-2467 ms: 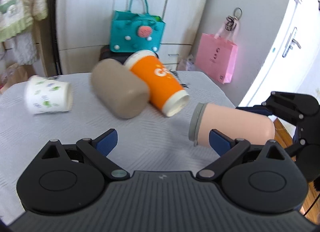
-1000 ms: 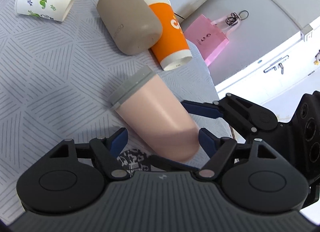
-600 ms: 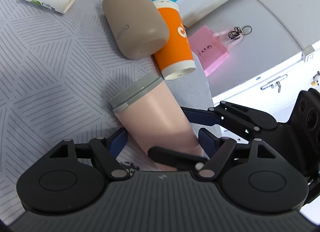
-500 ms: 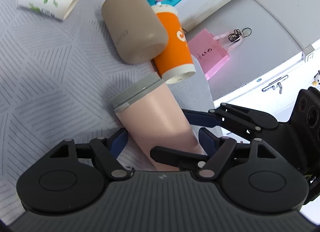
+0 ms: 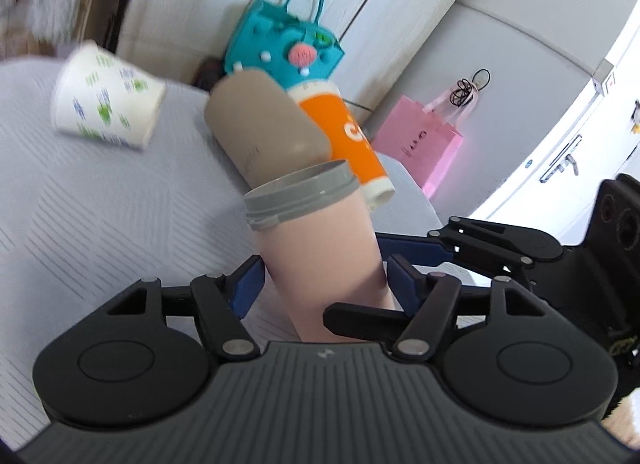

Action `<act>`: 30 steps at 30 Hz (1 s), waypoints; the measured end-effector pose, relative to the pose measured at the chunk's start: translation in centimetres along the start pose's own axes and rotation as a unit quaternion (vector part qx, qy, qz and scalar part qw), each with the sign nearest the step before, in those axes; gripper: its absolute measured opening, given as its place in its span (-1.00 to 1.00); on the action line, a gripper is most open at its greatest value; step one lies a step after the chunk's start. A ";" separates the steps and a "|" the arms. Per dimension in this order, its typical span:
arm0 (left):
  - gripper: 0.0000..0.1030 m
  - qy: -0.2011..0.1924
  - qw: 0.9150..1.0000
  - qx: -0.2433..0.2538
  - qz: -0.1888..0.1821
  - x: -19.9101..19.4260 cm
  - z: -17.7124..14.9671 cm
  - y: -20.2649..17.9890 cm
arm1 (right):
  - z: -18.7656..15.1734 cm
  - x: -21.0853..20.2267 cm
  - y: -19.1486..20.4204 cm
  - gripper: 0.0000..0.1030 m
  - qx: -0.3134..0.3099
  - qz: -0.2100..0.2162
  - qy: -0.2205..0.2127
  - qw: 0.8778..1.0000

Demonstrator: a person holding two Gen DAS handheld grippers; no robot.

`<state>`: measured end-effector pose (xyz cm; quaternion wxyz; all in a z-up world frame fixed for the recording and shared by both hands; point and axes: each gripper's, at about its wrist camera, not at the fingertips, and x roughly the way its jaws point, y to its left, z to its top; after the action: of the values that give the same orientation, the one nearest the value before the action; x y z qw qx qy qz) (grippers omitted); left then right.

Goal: Flip cup upright
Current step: 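Lift the pink tumbler with the right gripper and rotate it lid-up, then lower the upright pink tumbler onto the table and open the right gripper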

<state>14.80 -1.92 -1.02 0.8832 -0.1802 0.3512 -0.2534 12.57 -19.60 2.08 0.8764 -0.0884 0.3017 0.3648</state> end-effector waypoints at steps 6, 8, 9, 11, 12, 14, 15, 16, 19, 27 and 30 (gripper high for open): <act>0.26 -0.032 0.997 0.058 0.042 -0.7 0.6 -0.7 | -0.3 1.0 1.3 0.20 -0.011 -0.022 -0.059 0.998; 0.26 -0.039 0.996 0.071 0.049 -0.8 0.7 -0.8 | -0.4 1.3 1.3 0.20 -0.004 -0.027 -0.075 0.997; 0.26 -0.041 0.995 0.078 0.052 -0.8 0.9 -0.9 | -0.6 1.4 1.4 0.20 -0.005 -0.032 -0.083 0.996; 0.23 -0.048 0.993 0.090 0.055 -0.8 0.9 -1.0 | -0.8 1.6 1.5 0.20 -0.002 -0.041 -0.096 0.995; 0.22 -0.050 0.992 0.097 0.055 -0.9 0.9 -1.1 | -1.0 1.7 1.5 0.20 0.001 -0.046 -0.102 0.994; 0.22 -0.051 0.991 0.111 0.055 -0.6 1.0 -1.3 | -1.4 1.7 1.8 0.20 0.002 -0.060 -0.115 0.992; 0.23 -0.050 0.991 0.116 0.054 -0.4 1.1 -1.4 | -1.6 1.7 2.0 0.20 0.003 -0.068 -0.120 0.990; 0.22 -0.050 0.990 0.119 0.053 -0.3 1.1 -1.4 | -1.7 1.7 2.0 0.20 0.001 -0.075 -0.124 0.989; 0.22 -0.046 0.990 0.130 0.043 0.1 1.2 -1.8 | -2.3 1.3 2.6 0.20 -0.021 -0.117 -0.133 0.984; 0.22 -0.052 0.982 0.174 0.047 1.6 1.0 -3.7 | -3.0 0.9 1.4 0.20 0.005 -0.148 -0.143 0.979; 0.22 -0.047 0.983 0.175 0.035 1.6 0.9 -4.0 | -3.0 0.6 0.8 0.19 0.032 -0.150 -0.144 0.978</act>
<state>15.17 -5.92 0.72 0.9250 -0.0221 0.2650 -0.2715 10.99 -19.76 -0.61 0.9579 -0.0510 0.1672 0.2279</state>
